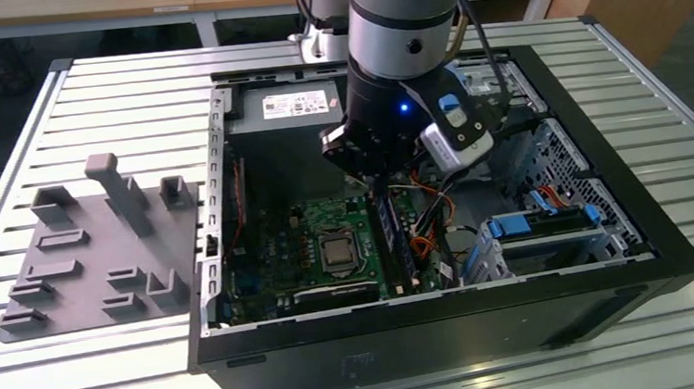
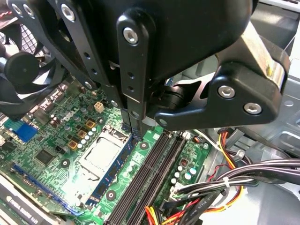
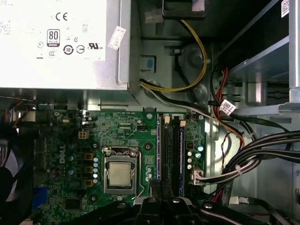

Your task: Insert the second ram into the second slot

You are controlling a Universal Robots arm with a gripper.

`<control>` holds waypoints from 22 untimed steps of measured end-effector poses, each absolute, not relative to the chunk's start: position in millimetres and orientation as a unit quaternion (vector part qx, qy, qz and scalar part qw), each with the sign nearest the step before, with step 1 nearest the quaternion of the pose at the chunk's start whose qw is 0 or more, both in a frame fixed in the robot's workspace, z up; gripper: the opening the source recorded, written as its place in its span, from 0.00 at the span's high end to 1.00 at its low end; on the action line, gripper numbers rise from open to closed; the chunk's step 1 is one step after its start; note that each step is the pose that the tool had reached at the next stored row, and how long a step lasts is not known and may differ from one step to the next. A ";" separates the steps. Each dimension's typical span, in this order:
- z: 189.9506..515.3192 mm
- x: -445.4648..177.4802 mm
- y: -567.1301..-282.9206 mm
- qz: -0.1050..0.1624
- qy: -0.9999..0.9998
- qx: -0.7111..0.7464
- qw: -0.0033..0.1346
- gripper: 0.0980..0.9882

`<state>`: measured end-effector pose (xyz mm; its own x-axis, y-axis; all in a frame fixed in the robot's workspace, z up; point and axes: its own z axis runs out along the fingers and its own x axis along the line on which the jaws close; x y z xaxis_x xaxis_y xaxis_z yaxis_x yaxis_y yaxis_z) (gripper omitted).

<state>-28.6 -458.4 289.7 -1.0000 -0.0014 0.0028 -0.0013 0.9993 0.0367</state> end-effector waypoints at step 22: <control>280.4 -28.7 -458.4 -0.018 -1.000 0.001 0.002 0.98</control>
